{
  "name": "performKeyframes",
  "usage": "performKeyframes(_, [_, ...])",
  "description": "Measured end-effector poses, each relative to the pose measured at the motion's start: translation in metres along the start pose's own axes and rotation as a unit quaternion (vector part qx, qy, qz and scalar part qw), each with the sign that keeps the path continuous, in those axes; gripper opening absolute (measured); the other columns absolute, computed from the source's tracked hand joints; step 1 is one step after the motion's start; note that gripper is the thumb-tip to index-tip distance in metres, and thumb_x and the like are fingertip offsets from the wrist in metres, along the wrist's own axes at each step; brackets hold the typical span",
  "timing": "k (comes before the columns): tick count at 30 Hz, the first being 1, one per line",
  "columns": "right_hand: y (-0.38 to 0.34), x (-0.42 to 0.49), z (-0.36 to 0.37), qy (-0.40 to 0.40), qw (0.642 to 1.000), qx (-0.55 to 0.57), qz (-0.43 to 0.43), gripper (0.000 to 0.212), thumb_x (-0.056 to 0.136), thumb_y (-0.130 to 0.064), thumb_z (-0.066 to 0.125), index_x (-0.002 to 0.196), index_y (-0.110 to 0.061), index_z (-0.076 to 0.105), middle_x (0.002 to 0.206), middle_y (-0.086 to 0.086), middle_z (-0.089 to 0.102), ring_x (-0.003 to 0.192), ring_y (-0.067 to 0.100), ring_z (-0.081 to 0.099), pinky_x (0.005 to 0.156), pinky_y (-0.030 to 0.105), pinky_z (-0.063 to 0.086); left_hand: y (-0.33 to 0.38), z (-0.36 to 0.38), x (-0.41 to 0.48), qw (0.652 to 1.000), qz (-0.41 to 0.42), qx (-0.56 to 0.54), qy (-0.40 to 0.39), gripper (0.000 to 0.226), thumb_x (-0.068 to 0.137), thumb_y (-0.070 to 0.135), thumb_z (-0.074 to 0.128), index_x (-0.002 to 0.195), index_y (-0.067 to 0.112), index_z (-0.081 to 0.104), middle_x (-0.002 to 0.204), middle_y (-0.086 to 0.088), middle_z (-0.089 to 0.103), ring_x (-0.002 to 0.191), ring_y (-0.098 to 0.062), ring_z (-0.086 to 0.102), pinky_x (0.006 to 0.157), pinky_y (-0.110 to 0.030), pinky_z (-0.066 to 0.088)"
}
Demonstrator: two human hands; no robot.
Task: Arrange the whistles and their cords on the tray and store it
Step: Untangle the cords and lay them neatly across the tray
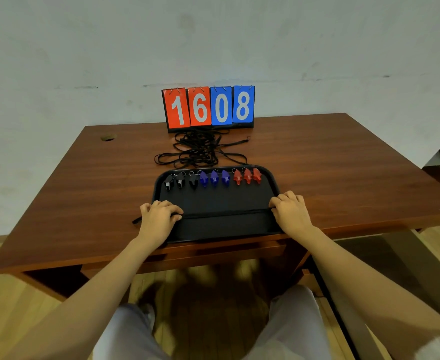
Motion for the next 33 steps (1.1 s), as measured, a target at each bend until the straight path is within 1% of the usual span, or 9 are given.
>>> performKeyframes(4, [0.004, -0.004, 0.001, -0.004, 1.0, 0.006, 0.012, 0.026, 0.096, -0.02, 0.044, 0.116, -0.019, 0.06, 0.12, 0.001, 0.062, 0.12, 0.024, 0.044, 0.099, 0.037, 0.031, 0.0, 0.002, -0.002, 1.0, -0.002, -0.008, -0.008, 0.02, 0.094, 0.029, 0.053, 0.11, 0.028, 0.066, 0.119, 0.007, 0.06, 0.117, -0.017, 0.045, 0.092, -0.035, 0.019])
performKeyframes(6, [0.002, -0.005, 0.0, -0.005, 1.0, 0.009, 0.01, 0.029, 0.095, -0.019, 0.045, 0.12, -0.019, 0.059, 0.123, 0.001, 0.06, 0.124, 0.024, 0.042, 0.103, 0.037, 0.028, 0.0, 0.003, -0.003, 1.0, -0.004, -0.006, -0.01, 0.023, 0.093, 0.03, 0.054, 0.113, 0.027, 0.064, 0.121, 0.006, 0.059, 0.12, -0.018, 0.041, 0.094, -0.036, 0.019])
performKeyframes(10, [-0.014, -0.004, -0.008, 0.02, 0.999, 0.036, -0.021, 0.034, 0.092, -0.018, 0.049, 0.124, -0.015, 0.057, 0.126, 0.004, 0.057, 0.13, 0.025, 0.038, 0.116, 0.042, 0.015, 0.008, 0.001, -0.003, 1.0, 0.01, -0.004, 0.0, 0.032, 0.091, 0.031, 0.057, 0.123, 0.025, 0.056, 0.127, 0.004, 0.054, 0.126, -0.019, 0.036, 0.096, -0.034, 0.019])
performKeyframes(14, [-0.033, 0.01, -0.013, 0.009, 0.997, 0.046, -0.055, 0.034, 0.093, -0.021, 0.049, 0.126, -0.016, 0.056, 0.127, 0.004, 0.054, 0.132, 0.023, 0.036, 0.118, 0.042, 0.012, 0.026, -0.004, 0.007, 1.0, 0.019, -0.013, 0.005, 0.036, 0.091, 0.034, 0.056, 0.125, 0.026, 0.053, 0.13, 0.005, 0.052, 0.128, -0.019, 0.034, 0.098, -0.034, 0.021])
performKeyframes(18, [-0.047, 0.048, -0.031, 0.018, 0.996, 0.06, -0.067, 0.035, 0.092, -0.022, 0.05, 0.126, -0.015, 0.055, 0.128, 0.005, 0.055, 0.129, 0.024, 0.04, 0.113, 0.037, 0.022, 0.05, -0.012, 0.04, 0.999, 0.035, -0.035, 0.0, 0.033, 0.092, 0.036, 0.054, 0.123, 0.025, 0.056, 0.129, 0.003, 0.053, 0.127, -0.02, 0.035, 0.101, -0.036, 0.021])
performKeyframes(22, [-0.051, 0.098, -0.057, 0.026, 0.995, 0.075, -0.056, 0.037, 0.092, -0.021, 0.05, 0.127, -0.011, 0.054, 0.126, 0.01, 0.057, 0.123, 0.028, 0.045, 0.104, 0.038, 0.036, 0.075, -0.026, 0.089, 0.998, 0.045, -0.038, 0.011, 0.03, 0.093, 0.035, 0.05, 0.12, 0.024, 0.057, 0.127, 0.001, 0.054, 0.123, -0.022, 0.039, 0.099, -0.038, 0.024])
performKeyframes(24, [-0.045, 0.123, -0.061, 0.013, 0.996, 0.079, -0.027, 0.038, 0.092, -0.023, 0.051, 0.128, -0.01, 0.052, 0.126, 0.011, 0.057, 0.121, 0.028, 0.046, 0.101, 0.04, 0.04, 0.085, -0.031, 0.114, 0.998, 0.054, -0.034, 0.011, 0.03, 0.094, 0.033, 0.049, 0.121, 0.023, 0.058, 0.127, 0.0, 0.054, 0.123, -0.022, 0.04, 0.1, -0.039, 0.026])
performKeyframes(28, [-0.014, 0.166, -0.052, -0.034, 0.992, 0.102, 0.07, 0.038, 0.093, -0.027, 0.052, 0.126, -0.008, 0.052, 0.126, 0.014, 0.056, 0.118, 0.03, 0.048, 0.096, 0.043, 0.044, 0.099, -0.026, 0.16, 0.997, 0.067, -0.012, -0.025, 0.028, 0.096, 0.026, 0.046, 0.12, 0.021, 0.06, 0.128, -0.004, 0.054, 0.122, -0.024, 0.043, 0.102, -0.041, 0.029])
performKeyframes(33, [0.014, 0.2, -0.016, -0.129, 0.972, 0.135, 0.146, 0.036, 0.088, -0.037, 0.057, 0.109, -0.007, 0.059, 0.111, 0.013, 0.062, 0.105, 0.03, 0.055, 0.09, 0.044, 0.051, 0.102, 0.002, 0.21, 0.994, 0.076, 0.004, -0.083, 0.028, 0.096, 0.022, 0.047, 0.121, 0.02, 0.06, 0.132, -0.007, 0.051, 0.124, -0.027, 0.041, 0.103, -0.044, 0.031])
Point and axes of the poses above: each hand's wrist, its own x-axis towards the middle knuckle, its own z-axis out of the palm, y = z × x, the point moved 10 cm from there along x, towards the middle knuckle
